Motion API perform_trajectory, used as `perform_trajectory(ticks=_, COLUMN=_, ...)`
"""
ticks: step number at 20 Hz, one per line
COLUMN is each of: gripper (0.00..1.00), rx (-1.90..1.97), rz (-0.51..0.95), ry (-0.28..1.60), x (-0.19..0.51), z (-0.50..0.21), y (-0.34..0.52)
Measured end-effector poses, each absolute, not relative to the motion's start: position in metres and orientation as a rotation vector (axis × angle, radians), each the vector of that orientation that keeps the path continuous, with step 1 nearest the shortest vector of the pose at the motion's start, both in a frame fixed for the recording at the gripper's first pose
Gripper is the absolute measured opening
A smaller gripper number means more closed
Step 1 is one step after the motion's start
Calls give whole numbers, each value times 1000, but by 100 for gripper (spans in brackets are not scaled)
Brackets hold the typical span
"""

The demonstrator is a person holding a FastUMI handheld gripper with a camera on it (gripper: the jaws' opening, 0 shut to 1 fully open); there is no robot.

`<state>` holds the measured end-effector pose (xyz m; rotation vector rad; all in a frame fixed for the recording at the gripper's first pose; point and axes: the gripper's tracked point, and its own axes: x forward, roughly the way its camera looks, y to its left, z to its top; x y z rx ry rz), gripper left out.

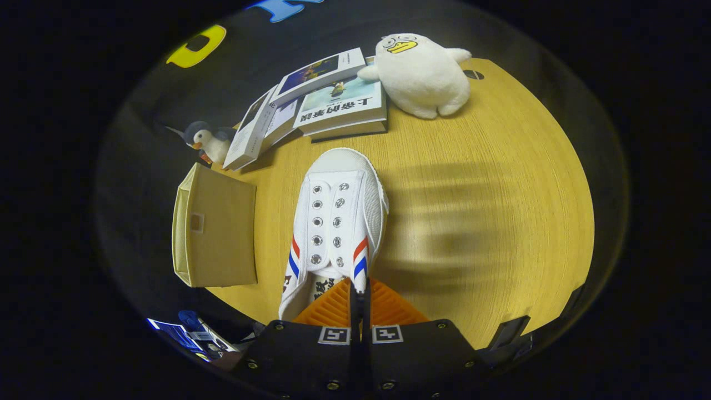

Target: Open the storage box then place both shoes into the box .Put the left shoe in first, then the right shoe, with the right side of both shoes facing outward in a uniform manner.

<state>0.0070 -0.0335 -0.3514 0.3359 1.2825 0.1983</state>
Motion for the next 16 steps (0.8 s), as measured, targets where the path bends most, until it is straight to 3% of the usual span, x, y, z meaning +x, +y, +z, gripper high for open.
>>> perform_trajectory(ticks=16, gripper=0, rx=194, rz=402, ry=1198, x=34, z=-255, y=67)
